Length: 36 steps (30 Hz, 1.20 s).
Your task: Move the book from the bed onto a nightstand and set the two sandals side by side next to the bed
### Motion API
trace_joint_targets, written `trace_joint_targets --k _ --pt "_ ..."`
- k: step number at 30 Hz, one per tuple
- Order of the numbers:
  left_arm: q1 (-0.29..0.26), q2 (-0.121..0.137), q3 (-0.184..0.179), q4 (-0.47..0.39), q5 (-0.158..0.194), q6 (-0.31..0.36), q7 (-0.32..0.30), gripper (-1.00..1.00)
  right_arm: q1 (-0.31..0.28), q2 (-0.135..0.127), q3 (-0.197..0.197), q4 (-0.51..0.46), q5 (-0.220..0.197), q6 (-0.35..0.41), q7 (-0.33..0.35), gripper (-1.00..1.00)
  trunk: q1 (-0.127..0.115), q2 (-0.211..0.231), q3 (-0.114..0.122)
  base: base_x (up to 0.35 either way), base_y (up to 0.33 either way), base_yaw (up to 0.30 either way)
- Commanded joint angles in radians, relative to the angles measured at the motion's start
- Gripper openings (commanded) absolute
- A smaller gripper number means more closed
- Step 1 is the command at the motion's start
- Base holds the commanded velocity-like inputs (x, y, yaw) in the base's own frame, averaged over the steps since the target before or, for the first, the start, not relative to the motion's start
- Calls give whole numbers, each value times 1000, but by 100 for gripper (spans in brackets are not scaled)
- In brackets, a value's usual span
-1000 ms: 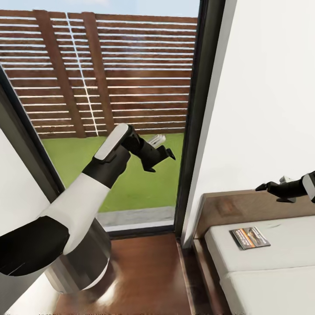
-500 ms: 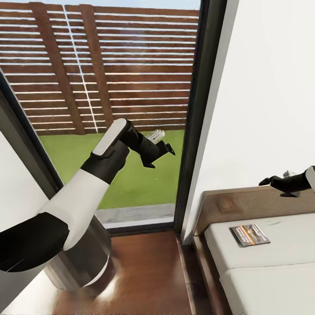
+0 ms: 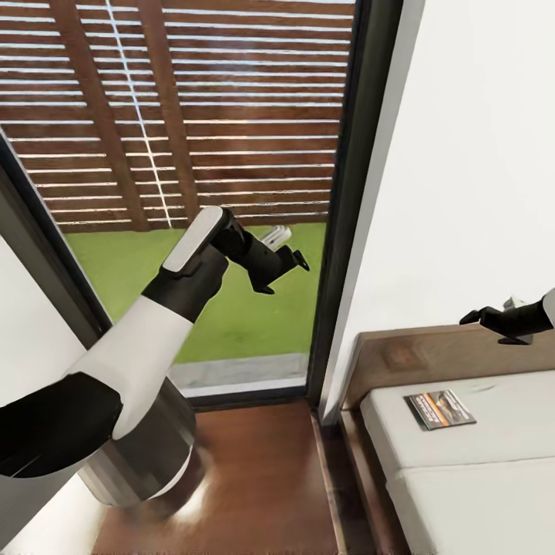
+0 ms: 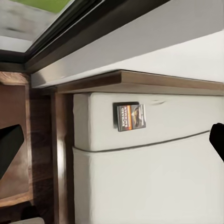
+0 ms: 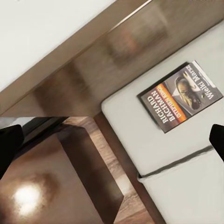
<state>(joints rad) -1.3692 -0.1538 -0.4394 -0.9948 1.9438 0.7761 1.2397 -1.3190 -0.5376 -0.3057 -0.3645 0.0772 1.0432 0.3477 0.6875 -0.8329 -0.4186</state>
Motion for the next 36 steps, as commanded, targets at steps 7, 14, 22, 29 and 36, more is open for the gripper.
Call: trace_joint_targets --k 7,14,22,29,36 --pt "-18 -1 0 0 6 6 7 100 -22 0 -6 -1 9 4 2 100 0 -1 -13 0 0 -3" --pt "-47 -3 1 1 8 5 7 100 -54 -4 -5 -1 11 4 0 100 0 -1 -24 0 0 -34" --pt "-74 -6 0 2 25 3 7 100 -67 -4 -5 -1 11 4 -1 100 0 -1 -37 0 0 -64" --pt "-86 -6 -4 2 34 2 4 100 -73 -4 -4 -1 10 4 1 100 0 -1 -48 0 0 -81" --pt "-89 -6 -6 2 34 -11 -1 100 -77 -6 -4 -1 9 4 3 100 0 -1 -60 0 0 -89"
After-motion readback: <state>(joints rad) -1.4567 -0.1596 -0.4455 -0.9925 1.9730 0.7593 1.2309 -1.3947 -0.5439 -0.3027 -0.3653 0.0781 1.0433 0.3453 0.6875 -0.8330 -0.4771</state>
